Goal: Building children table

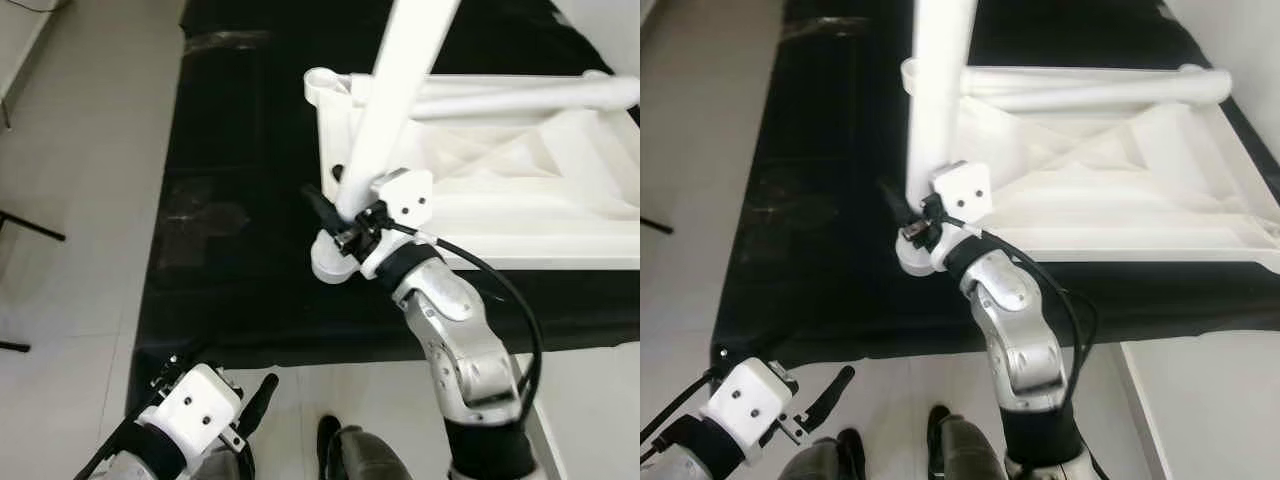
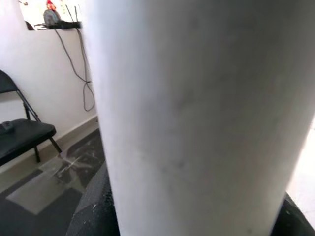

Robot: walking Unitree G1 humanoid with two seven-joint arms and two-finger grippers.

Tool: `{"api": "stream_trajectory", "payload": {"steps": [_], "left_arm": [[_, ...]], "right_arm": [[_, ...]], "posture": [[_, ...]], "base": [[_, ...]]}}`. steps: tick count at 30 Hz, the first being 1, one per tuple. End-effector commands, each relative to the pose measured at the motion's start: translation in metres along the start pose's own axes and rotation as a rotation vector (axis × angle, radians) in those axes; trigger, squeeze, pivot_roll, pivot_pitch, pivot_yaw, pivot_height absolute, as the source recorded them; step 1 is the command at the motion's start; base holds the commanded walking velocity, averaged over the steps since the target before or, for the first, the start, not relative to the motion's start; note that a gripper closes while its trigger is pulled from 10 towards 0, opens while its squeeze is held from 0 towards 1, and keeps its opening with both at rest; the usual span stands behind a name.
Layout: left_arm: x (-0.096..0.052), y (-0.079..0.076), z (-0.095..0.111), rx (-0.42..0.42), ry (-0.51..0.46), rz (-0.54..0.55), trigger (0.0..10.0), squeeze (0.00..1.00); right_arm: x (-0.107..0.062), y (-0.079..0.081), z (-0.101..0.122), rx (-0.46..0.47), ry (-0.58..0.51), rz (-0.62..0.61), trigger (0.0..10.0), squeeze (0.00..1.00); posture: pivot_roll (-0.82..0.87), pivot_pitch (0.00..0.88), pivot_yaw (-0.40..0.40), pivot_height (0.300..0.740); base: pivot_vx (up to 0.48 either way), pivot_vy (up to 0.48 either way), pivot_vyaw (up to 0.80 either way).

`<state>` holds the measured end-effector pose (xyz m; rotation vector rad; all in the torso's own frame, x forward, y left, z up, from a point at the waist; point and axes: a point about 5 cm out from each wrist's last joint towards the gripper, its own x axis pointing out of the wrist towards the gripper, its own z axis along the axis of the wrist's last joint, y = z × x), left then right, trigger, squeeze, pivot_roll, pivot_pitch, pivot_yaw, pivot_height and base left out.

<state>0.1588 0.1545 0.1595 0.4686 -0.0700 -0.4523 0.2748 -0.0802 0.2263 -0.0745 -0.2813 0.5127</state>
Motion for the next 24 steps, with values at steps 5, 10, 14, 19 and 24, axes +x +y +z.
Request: {"api": "stream_trajectory", "payload": {"steps": [5, 10, 14, 19, 24], "left_arm": [[0.002, 0.008, -0.005, 0.017, 0.027, 0.02, 10.0, 0.0], [0.02, 0.041, 0.003, 0.05, -0.026, 0.152, 10.0, 0.0], [0.038, 0.067, 0.027, 0.047, -0.135, 0.194, 10.0, 0.0], [0.065, 0.091, 0.081, -0.026, -0.368, 0.118, 10.0, 0.0], [0.083, 0.096, 0.123, -0.136, -0.531, -0.062, 10.0, 0.0]], "right_arm": [[-0.003, 0.017, -0.04, 0.051, 0.226, 0.038, 10.0, 0.0], [0.011, 0.017, -0.037, 0.057, 0.217, 0.003, 10.0, 0.0], [0.016, 0.019, -0.034, 0.061, 0.21, -0.029, 10.0, 0.0], [0.018, 0.024, -0.033, 0.068, 0.203, -0.036, 10.0, 0.0], [0.021, 0.028, -0.032, 0.074, 0.194, -0.029, 10.0, 0.0]], "posture": [[-0.18, 0.324, -0.066, 0.74], [-0.18, 0.292, -0.062, 0.74], [-0.18, 0.273, -0.058, 0.74], [-0.18, 0.263, -0.049, 0.74], [-0.18, 0.255, -0.044, 0.74]], "base": [[0.0, 0.0, 0.0], [0.0, 0.0, 0.0], [0.0, 0.0, 0.0], [0.0, 0.0, 0.0], [0.0, 0.0, 0.0]]}}
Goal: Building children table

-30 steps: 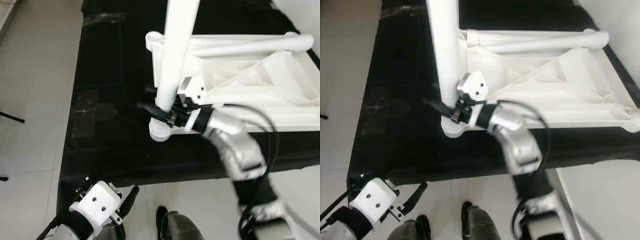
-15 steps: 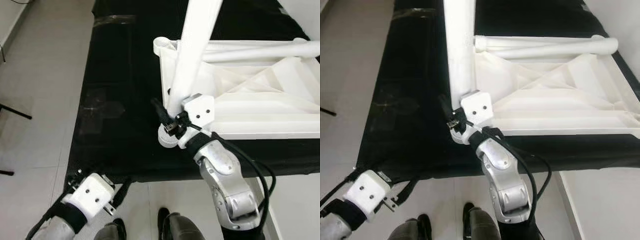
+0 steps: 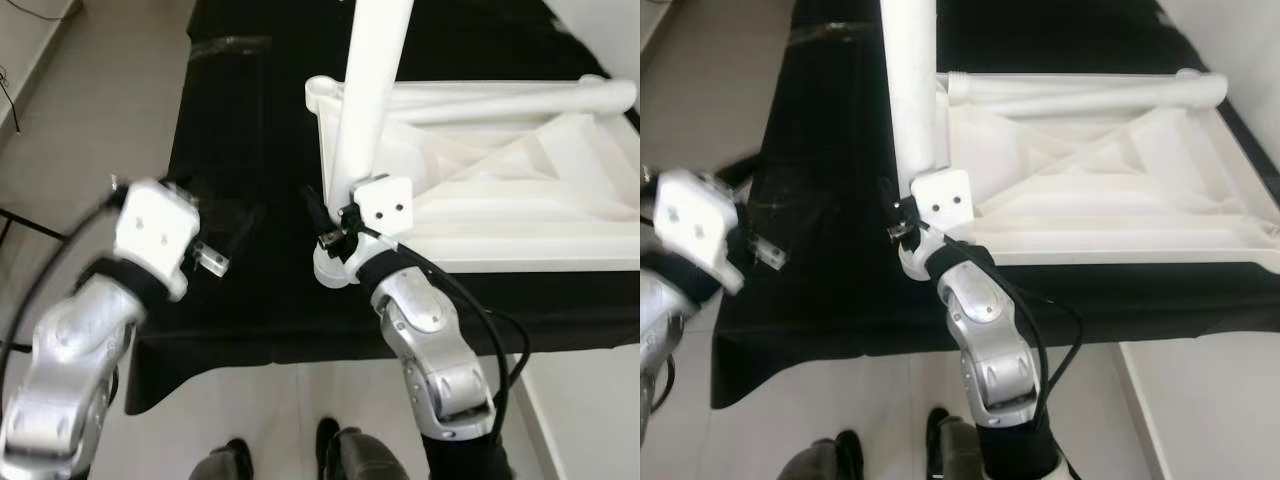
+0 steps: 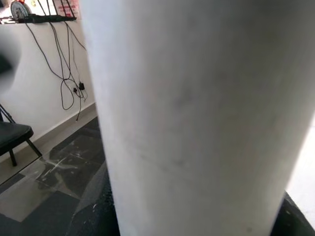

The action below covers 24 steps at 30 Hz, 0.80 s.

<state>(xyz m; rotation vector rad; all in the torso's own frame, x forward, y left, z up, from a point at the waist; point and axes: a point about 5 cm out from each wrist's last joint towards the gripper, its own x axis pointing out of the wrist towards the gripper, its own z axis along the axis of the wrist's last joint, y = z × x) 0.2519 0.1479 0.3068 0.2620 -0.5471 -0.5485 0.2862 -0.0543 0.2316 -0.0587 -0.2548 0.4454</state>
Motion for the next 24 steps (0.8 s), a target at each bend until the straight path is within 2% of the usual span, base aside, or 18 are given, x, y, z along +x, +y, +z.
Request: {"api": "stream_trajectory", "payload": {"steps": [1, 2, 3, 4, 5, 6, 7, 12, 14, 15, 16, 17, 18, 20, 22, 24], "left_arm": [[0.004, -0.003, 0.003, -0.071, -0.015, -0.062, 10.0, 0.0], [0.017, -0.003, 0.012, -0.127, -0.058, -0.131, 10.0, 0.0], [0.017, -0.003, 0.012, -0.127, -0.058, -0.131, 10.0, 0.0], [0.025, -0.003, 0.019, -0.164, -0.087, -0.18, 10.0, 0.0], [0.036, -0.002, 0.025, -0.221, -0.109, -0.247, 10.0, 0.84], [0.036, -0.002, 0.025, -0.221, -0.109, -0.247, 10.0, 0.84], [0.046, -0.001, 0.032, -0.289, -0.126, -0.315, 10.0, 1.0], [0.069, 0.001, 0.047, -0.429, -0.153, -0.466, 10.0, 1.0], [0.078, 0.002, 0.052, -0.465, -0.143, -0.512, 10.0, 1.0], [0.078, 0.002, 0.052, -0.465, -0.143, -0.512, 10.0, 1.0], [0.082, 0.002, 0.054, -0.482, -0.14, -0.537, 10.0, 0.65], [0.084, 0.002, 0.055, -0.487, -0.138, -0.567, 10.0, 0.0], [0.084, 0.002, 0.055, -0.487, -0.138, -0.567, 10.0, 0.0], [0.085, -0.001, 0.06, -0.458, -0.14, -0.661, 10.0, 0.0], [0.085, 0.0, 0.062, -0.45, -0.141, -0.679, 10.0, 0.0], [0.076, 0.007, 0.071, -0.409, -0.132, -0.759, 10.0, 0.0]], "right_arm": [[-0.003, 0.011, -0.034, 0.055, 0.171, 0.039, 10.0, 0.0], [-0.002, 0.013, -0.034, 0.057, 0.167, 0.044, 10.0, 0.0], [-0.002, 0.013, -0.034, 0.057, 0.167, 0.044, 10.0, 0.0], [-0.001, 0.014, -0.033, 0.059, 0.164, 0.048, 10.0, 0.0], [0.0, 0.016, -0.033, 0.061, 0.158, 0.052, 10.0, 0.0], [0.0, 0.016, -0.033, 0.061, 0.158, 0.052, 10.0, 0.0], [0.002, 0.018, -0.032, 0.061, 0.155, 0.056, 10.0, 0.0], [0.005, 0.022, -0.03, 0.062, 0.142, 0.065, 10.0, 0.0], [0.006, 0.023, -0.03, 0.064, 0.137, 0.068, 10.0, 0.0], [0.006, 0.023, -0.03, 0.064, 0.137, 0.068, 10.0, 0.0], [0.006, 0.024, -0.029, 0.066, 0.134, 0.07, 10.0, 0.0], [0.006, 0.025, -0.029, 0.068, 0.132, 0.073, 10.0, 0.0], [0.006, 0.025, -0.029, 0.068, 0.132, 0.073, 10.0, 0.0], [0.007, 0.027, -0.028, 0.07, 0.128, 0.079, 10.0, 0.0], [0.008, 0.028, -0.027, 0.07, 0.125, 0.082, 10.0, 0.0], [0.009, 0.03, -0.026, 0.074, 0.117, 0.087, 10.0, 0.0]], "posture": [[-0.18, 0.255, -0.044, 0.74], [-0.18, 0.256, -0.042, 0.74], [-0.18, 0.256, -0.042, 0.74], [-0.18, 0.253, -0.041, 0.74], [-0.18, 0.253, -0.04, 0.74], [-0.18, 0.253, -0.04, 0.74], [-0.18, 0.251, -0.037, 0.74], [-0.18, 0.244, -0.027, 0.74], [-0.18, 0.244, -0.026, 0.74], [-0.18, 0.244, -0.026, 0.74], [-0.18, 0.245, -0.024, 0.74], [-0.18, 0.245, -0.023, 0.74], [-0.18, 0.245, -0.023, 0.74], [-0.18, 0.244, -0.02, 0.74], [-0.18, 0.245, -0.018, 0.74], [-0.18, 0.246, -0.017, 0.74]], "base": [[0.0, 0.0, 0.0], [0.0, 0.0, 0.0], [0.0, 0.0, 0.0], [0.0, 0.0, 0.0], [0.0, 0.0, 0.0], [0.0, 0.0, 0.0], [0.0, 0.0, 0.0], [0.0, 0.0, 0.0], [0.0, 0.0, 0.0], [0.0, 0.0, 0.0], [0.0, 0.0, 0.0], [0.0, 0.0, 0.0], [0.0, 0.0, 0.0], [0.0, 0.0, 0.0], [0.0, 0.0, 0.0], [0.0, 0.0, 0.0]]}}
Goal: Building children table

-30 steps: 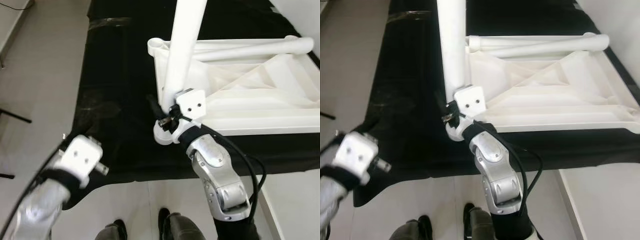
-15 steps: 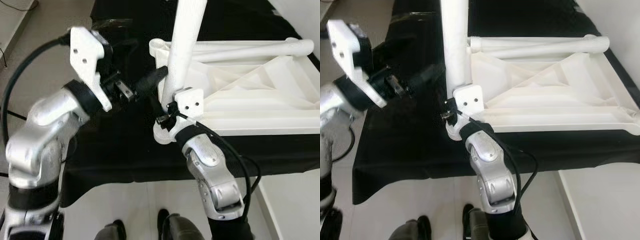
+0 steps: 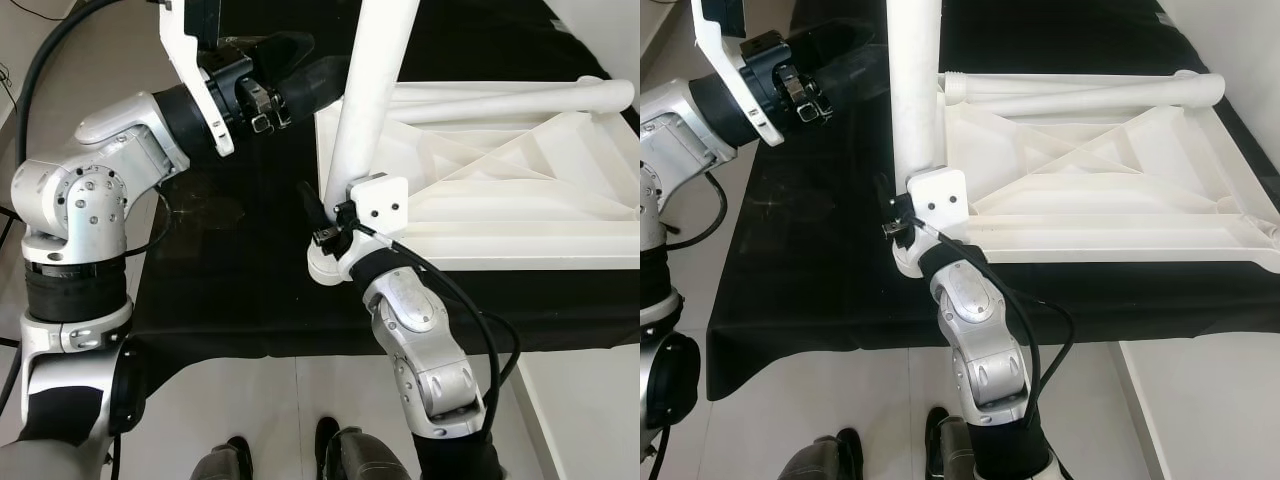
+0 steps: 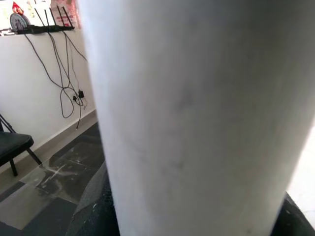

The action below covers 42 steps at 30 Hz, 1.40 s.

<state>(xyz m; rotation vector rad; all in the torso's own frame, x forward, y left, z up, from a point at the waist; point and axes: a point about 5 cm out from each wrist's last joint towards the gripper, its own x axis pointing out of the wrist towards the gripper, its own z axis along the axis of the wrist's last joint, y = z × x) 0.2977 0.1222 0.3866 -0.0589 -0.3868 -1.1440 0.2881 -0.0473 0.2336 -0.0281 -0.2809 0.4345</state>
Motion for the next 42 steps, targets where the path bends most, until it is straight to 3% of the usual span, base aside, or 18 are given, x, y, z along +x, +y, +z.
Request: {"api": "stream_trajectory", "payload": {"steps": [1, 6, 8, 17, 20, 28, 33, 34, 42], "left_arm": [[0.01, -0.03, 0.016, 0.048, -0.008, -0.272, 10.0, 0.0], [0.001, -0.034, 0.023, 0.06, 0.016, -0.324, 10.0, 0.0], [-0.01, -0.038, 0.027, 0.082, 0.058, -0.373, 10.0, 0.0], [-0.023, -0.035, 0.033, 0.127, 0.082, -0.376, 10.0, 0.0], [-0.019, -0.032, 0.027, 0.167, 0.086, -0.324, 10.0, 0.0], [0.008, -0.012, -0.001, 0.285, 0.114, -0.105, 10.0, 0.0], [0.02, -0.004, -0.012, 0.23, 0.065, -0.044, 10.0, 0.0], [0.026, -0.007, -0.021, 0.187, 0.053, -0.054, 0.0, 0.0], [0.03, -0.012, -0.024, 0.16, 0.03, -0.05, 0.0, 0.0]], "right_arm": [[0.003, 0.024, -0.028, 0.053, 0.15, 0.099, 10.0, 0.0], [0.004, 0.024, -0.028, 0.055, 0.149, 0.1, 10.0, 0.0], [0.004, 0.025, -0.029, 0.058, 0.151, 0.102, 10.0, 0.0], [0.005, 0.025, -0.029, 0.06, 0.154, 0.109, 10.0, 0.0], [0.005, 0.025, -0.029, 0.06, 0.152, 0.112, 10.0, 0.0], [0.006, 0.027, -0.028, 0.061, 0.15, 0.128, 10.0, 0.0], [0.006, 0.027, -0.028, 0.059, 0.151, 0.134, 10.0, 0.0], [0.006, 0.028, -0.028, 0.058, 0.152, 0.14, 10.0, 0.0], [0.006, 0.028, -0.028, 0.053, 0.152, 0.147, 10.0, 0.0]], "posture": [[-0.18, 0.246, -0.017, 0.74], [-0.18, 0.247, -0.017, 0.74], [-0.18, 0.248, -0.021, 0.74], [-0.18, 0.248, -0.025, 0.74], [-0.19, 0.249, -0.027, 0.74], [-0.19, 0.248, -0.029, 0.74], [-0.2, 0.254, -0.032, 0.74], [-0.2, 0.252, -0.035, 0.74], [-0.2, 0.254, -0.036, 0.74]], "base": [[0.0, 0.0, 0.0], [0.0, 0.0, 0.0], [0.0, 0.0, 0.0], [0.0, 0.0, 0.0], [0.0, 0.0, 0.0], [0.0, 0.0, 0.0], [0.0, 0.0, 0.0], [0.0, 0.0, 0.0], [0.0, 0.0, 0.0]]}}
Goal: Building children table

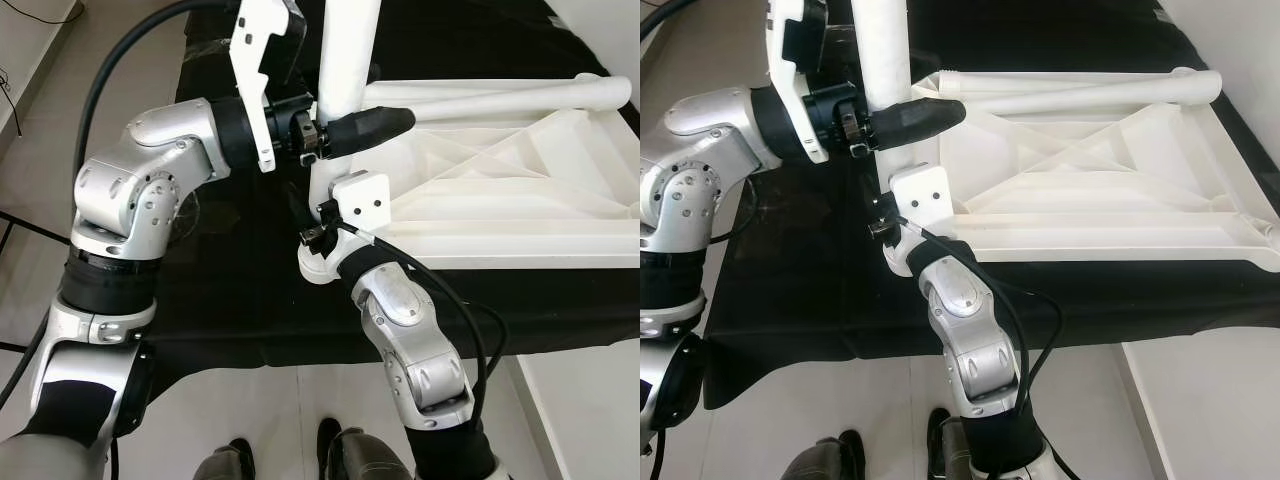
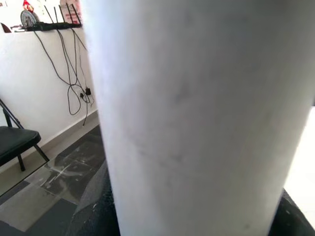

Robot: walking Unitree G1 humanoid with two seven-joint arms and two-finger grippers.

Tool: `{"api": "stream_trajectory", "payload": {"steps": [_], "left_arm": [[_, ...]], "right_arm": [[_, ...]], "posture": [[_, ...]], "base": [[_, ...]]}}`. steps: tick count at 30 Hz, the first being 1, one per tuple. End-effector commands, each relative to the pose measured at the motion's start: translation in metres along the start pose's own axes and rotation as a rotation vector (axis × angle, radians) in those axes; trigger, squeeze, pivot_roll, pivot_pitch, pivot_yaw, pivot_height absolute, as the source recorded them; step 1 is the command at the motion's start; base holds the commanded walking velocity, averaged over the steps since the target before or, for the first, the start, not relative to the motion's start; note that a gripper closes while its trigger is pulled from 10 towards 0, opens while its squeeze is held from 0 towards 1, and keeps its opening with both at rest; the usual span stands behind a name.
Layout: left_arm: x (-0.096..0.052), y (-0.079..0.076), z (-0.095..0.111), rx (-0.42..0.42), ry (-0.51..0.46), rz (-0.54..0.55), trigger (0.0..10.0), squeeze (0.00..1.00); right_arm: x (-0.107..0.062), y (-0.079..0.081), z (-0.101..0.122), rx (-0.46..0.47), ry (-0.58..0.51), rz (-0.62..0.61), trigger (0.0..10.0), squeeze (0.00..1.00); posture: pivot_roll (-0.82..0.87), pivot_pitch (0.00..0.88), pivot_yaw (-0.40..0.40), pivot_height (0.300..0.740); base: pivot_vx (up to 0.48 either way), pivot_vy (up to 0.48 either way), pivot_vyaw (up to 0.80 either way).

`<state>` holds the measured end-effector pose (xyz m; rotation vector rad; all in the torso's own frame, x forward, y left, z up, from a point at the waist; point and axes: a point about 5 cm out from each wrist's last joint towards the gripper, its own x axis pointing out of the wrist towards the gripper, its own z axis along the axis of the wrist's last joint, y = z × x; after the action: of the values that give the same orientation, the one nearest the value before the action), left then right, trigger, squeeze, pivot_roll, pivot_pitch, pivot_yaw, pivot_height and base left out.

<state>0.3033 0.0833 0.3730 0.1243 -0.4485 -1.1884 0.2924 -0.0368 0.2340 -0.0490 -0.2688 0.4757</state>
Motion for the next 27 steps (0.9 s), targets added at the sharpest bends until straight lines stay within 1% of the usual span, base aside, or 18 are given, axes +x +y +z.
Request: {"api": "stream_trajectory", "payload": {"steps": [1, 2, 4, 6, 15, 16, 17, 18, 19, 21, 22, 23, 24, 26, 27], "left_arm": [[-0.001, 0.001, -0.001, -0.011, -0.019, 0.035, 0.0, 0.0], [0.0, 0.001, 0.0, -0.023, -0.035, 0.037, 0.0, 0.0], [0.0, 0.001, 0.0, -0.023, -0.035, 0.037, 0.0, 0.0], [0.004, -0.001, 0.001, -0.062, -0.08, 0.025, 0.0, 0.0], [0.008, -0.011, -0.006, -0.074, -0.069, -0.027, 0.0, 0.0], [0.009, -0.013, -0.007, -0.077, -0.067, -0.037, 0.0, 0.0], [0.01, -0.015, -0.009, -0.078, -0.062, -0.051, 0.0, 0.0], [0.01, -0.015, -0.009, -0.078, -0.062, -0.051, 0.0, 0.0], [0.011, -0.016, -0.011, -0.079, -0.059, -0.059, 0.0, 0.0], [0.011, -0.016, -0.011, -0.079, -0.059, -0.059, 0.0, 0.0], [0.012, -0.017, -0.012, -0.081, -0.056, -0.066, 0.0, 0.0], [0.013, -0.018, -0.013, -0.082, -0.053, -0.071, 0.0, 0.0], [0.013, -0.02, -0.014, -0.082, -0.052, -0.077, 0.0, 0.0], [0.013, -0.02, -0.014, -0.082, -0.052, -0.077, 0.0, 0.0], [0.014, -0.021, -0.014, -0.082, -0.051, -0.081, 0.0, 0.0]], "right_arm": [[-0.001, 0.021, -0.027, 0.066, 0.136, 0.104, 10.0, 0.0], [-0.001, 0.02, -0.027, 0.065, 0.136, 0.104, 10.0, 0.0], [-0.001, 0.02, -0.027, 0.065, 0.136, 0.104, 10.0, 0.0], [0.0, 0.021, -0.028, 0.061, 0.136, 0.108, 10.0, 0.0], [0.001, 0.02, -0.027, 0.055, 0.133, 0.126, 10.0, 0.0], [0.003, 0.021, -0.026, 0.066, 0.126, 0.173, 10.0, 0.8], [0.006, 0.02, -0.022, 0.094, 0.106, 0.248, 10.0, 1.0], [0.006, 0.02, -0.022, 0.094, 0.106, 0.248, 10.0, 1.0], [0.007, 0.019, -0.019, 0.114, 0.09, 0.301, 10.0, 1.0], [0.007, 0.019, -0.019, 0.114, 0.09, 0.301, 10.0, 1.0], [0.011, 0.013, -0.013, 0.122, 0.065, 0.352, 10.0, 1.0], [0.015, 0.008, -0.007, 0.128, 0.052, 0.435, 10.0, 1.0], [0.02, -0.002, 0.0, 0.116, 0.04, 0.543, 10.0, 1.0], [0.02, -0.002, 0.0, 0.116, 0.04, 0.543, 10.0, 1.0], [0.023, -0.011, 0.009, 0.085, 0.016, 0.639, 10.0, 1.0]], "posture": [[-0.2, 0.246, -0.039, 0.74], [-0.2, 0.24, -0.04, 0.74], [-0.2, 0.24, -0.04, 0.74], [-0.2, 0.226, -0.045, 0.74], [-0.21, 0.215, -0.048, 0.74], [-0.21, 0.211, -0.046, 0.74], [-0.21, 0.211, -0.048, 0.74], [-0.21, 0.211, -0.048, 0.74], [-0.21, 0.21, -0.048, 0.74], [-0.21, 0.21, -0.048, 0.74], [-0.21, 0.208, -0.047, 0.74], [-0.21, 0.205, -0.049, 0.74], [-0.21, 0.205, -0.05, 0.74], [-0.21, 0.205, -0.05, 0.74], [-0.21, 0.205, -0.052, 0.74]], "base": [[0.0, 0.0, 0.0], [0.0, 0.0, 0.0], [0.0, 0.0, 0.0], [0.0, 0.0, 0.0], [0.0, 0.0, 0.0], [0.0, 0.0, 0.0], [0.0, 0.0, 0.0], [0.0, 0.0, 0.0], [0.0, 0.0, 0.0], [0.0, 0.0, 0.0], [0.0, 0.0, 0.0], [0.0, 0.0, 0.0], [0.0, 0.0, 0.0], [0.0, 0.0, 0.0], [0.0, 0.0, 0.0]]}}
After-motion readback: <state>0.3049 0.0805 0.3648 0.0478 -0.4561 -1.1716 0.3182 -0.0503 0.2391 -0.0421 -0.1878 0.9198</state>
